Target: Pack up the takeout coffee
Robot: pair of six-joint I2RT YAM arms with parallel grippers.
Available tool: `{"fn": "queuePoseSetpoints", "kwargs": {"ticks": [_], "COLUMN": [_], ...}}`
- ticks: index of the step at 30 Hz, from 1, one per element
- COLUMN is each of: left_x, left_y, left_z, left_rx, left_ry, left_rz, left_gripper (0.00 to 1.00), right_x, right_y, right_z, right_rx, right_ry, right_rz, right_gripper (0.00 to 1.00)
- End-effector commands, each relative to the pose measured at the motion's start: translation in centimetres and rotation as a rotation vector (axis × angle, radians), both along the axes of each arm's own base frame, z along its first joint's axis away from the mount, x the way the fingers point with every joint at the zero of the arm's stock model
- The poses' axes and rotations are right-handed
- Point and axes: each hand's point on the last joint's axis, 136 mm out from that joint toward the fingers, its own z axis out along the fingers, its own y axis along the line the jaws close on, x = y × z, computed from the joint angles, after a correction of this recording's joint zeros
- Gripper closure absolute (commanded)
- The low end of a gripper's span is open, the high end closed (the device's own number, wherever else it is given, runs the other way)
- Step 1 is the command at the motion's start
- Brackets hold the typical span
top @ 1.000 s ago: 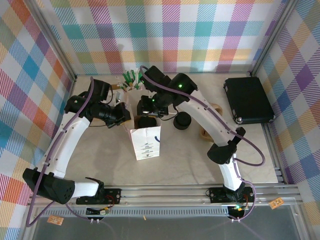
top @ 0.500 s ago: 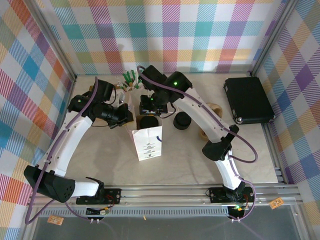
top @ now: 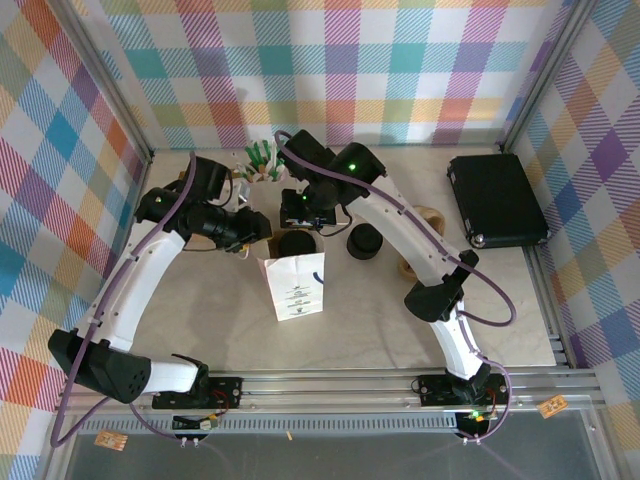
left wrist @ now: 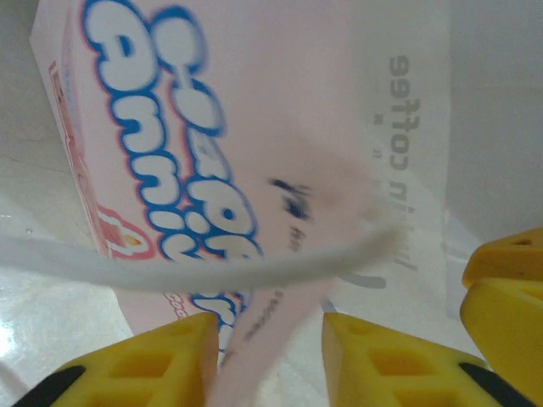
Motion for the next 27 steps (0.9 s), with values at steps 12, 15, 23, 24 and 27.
{"fn": "queuePoseSetpoints", "kwargs": {"ticks": [12,15,23,24,27], "left_x": [0.3,0.6,1.5,1.6,1.7], "left_y": [1.0,1.5,1.8,1.9,2.4], "left_z": [3.8,4.8,7.5,7.8,9.5], "left_rx": [0.047,0.080,0.085,0.091,0.114], "left_ry": [-0.114,-0.139,-0.235,-0.247,-0.307], "left_rz": [0.000,0.008,-0.010,-0.011,-0.010], "left_gripper": [0.26,0.23,0.21,0.21,0.21], "right_x": [-0.2,-0.1,0.8,1.0,1.8], "right_y": [-1.3,-1.8,-2.7,-2.9,-3.7], "right_z": [4.6,5.1,6.4,6.6,7.6], "right_rx": [0.069,0.070,0.073,0.075,0.086], "right_ry": [-0.119,-0.139,-0.202,-0.214,-0.248], "right_rz": [-0.027,-0.050,-0.092,-0.102,-0.146], "right_gripper": [0.74,0.73,0.70,0.70,0.69]}}
